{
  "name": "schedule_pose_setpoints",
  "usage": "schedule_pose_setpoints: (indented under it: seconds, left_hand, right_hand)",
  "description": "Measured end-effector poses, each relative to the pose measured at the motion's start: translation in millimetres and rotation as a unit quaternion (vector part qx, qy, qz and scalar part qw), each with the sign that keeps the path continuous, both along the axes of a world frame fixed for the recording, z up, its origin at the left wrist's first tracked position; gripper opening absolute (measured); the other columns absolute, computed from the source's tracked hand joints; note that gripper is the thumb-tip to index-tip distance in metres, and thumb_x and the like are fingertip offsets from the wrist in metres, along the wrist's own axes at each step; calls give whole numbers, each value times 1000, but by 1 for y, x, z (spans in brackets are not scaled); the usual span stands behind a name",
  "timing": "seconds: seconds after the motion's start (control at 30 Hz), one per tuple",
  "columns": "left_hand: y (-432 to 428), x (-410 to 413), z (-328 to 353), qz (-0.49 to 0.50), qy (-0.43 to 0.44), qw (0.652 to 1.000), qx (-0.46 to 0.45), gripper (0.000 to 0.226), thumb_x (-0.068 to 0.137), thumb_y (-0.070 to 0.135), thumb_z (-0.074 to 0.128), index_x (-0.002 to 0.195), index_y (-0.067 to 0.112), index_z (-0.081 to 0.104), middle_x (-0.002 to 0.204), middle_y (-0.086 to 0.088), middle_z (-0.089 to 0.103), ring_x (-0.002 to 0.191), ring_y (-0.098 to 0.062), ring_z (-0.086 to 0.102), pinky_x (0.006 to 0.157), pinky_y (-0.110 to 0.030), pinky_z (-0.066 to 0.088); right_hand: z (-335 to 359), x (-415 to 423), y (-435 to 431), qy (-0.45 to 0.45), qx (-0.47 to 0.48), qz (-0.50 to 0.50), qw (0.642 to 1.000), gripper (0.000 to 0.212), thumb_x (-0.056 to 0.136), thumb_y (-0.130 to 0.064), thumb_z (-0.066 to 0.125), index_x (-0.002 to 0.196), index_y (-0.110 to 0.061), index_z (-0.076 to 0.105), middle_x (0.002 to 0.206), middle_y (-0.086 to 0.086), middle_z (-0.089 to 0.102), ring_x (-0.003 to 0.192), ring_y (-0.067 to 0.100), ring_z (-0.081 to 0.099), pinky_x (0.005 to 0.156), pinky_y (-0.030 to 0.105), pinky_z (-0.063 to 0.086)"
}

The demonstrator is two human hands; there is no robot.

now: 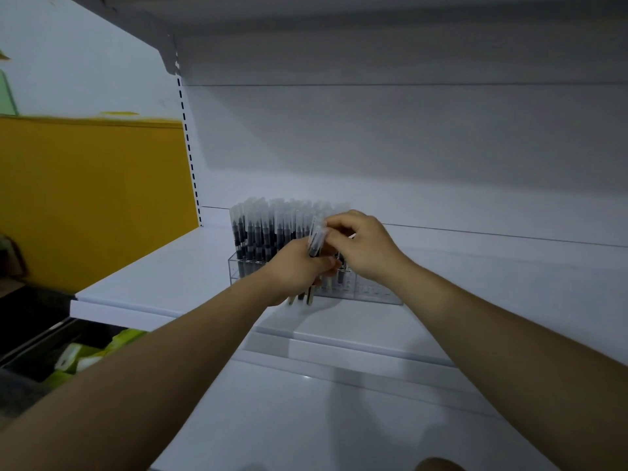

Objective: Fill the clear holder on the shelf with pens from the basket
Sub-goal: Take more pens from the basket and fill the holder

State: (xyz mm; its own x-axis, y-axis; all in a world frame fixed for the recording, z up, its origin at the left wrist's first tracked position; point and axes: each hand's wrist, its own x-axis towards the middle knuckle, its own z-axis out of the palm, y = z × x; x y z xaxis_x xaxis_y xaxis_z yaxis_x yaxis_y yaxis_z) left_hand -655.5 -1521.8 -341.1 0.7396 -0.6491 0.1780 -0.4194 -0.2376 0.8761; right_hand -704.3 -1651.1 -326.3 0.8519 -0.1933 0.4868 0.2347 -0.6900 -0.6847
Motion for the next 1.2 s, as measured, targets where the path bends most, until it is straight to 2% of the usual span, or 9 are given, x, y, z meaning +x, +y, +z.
schedule_pose_setpoints:
  seconds: [0.1,0.17,0.23,0.3,0.4,0.63,0.93,1.07,1.2]
  left_hand:
    - [0,1,-4,-1,4,1000,11,19,96,8,52,107,-2,63,95,-16,69,84,-25,65,84,-36,53]
    - [2,4,-8,4,14,1000,22,19,96,11,53,105,-2,64,99,-17,70,92,-32,64,91,-45,52]
    - [5,8,-13,12,26,999,28,15,96,12,53,100,6,66,102,-16,70,94,-29,65,92,-47,52]
    - [7,12,-17,20,45,998,26,14,97,13,53,104,12,64,107,-13,69,98,-25,66,92,-41,53]
    - [10,15,-19,26,71,997,16,19,97,11,52,114,9,60,112,-12,68,100,-20,66,89,-34,52]
    - [9,14,-19,24,63,998,20,18,98,10,51,113,10,60,111,-14,67,101,-23,66,88,-34,52]
    - [10,17,-20,21,67,997,14,15,98,9,50,109,12,59,108,-13,67,97,-22,66,85,-31,53]
    - [10,17,-19,19,63,998,14,15,98,10,50,109,13,59,109,-13,67,99,-23,66,85,-31,53]
    - [11,15,-19,19,63,998,14,15,98,10,50,108,13,60,109,-14,67,98,-23,66,82,-29,52]
  right_hand:
    - [1,0,-2,-7,53,-8,999,10,95,-22,56,100,-17,63,94,-4,59,81,8,54,72,19,41]
    - [5,0,-3,-35,94,-24,995,8,97,-24,52,94,-19,58,87,-4,59,76,10,54,66,21,44]
    - [11,-1,-8,-76,148,-47,985,10,98,-26,49,90,-23,53,92,2,64,83,20,60,73,34,52]
    - [18,-2,-12,-113,180,-67,975,12,98,-27,48,87,-27,49,95,4,66,90,26,64,81,45,55]
    - [18,-2,-18,-123,154,-86,977,10,98,-27,48,89,-29,48,94,3,64,89,26,64,80,49,55]
    - [-1,2,-16,-79,82,-76,991,7,99,-25,49,104,-21,50,90,-8,57,88,19,60,84,41,55]
    - [-12,6,-12,-39,37,-90,994,15,100,-28,45,109,-17,50,85,-9,53,73,12,54,66,30,46]
    - [-10,8,-11,-28,36,-104,994,18,100,-29,45,109,-15,50,83,-9,53,76,17,56,68,31,47]
    - [-14,7,-11,28,-8,-137,990,22,99,-33,45,112,-16,51,93,0,59,79,17,54,56,24,36]
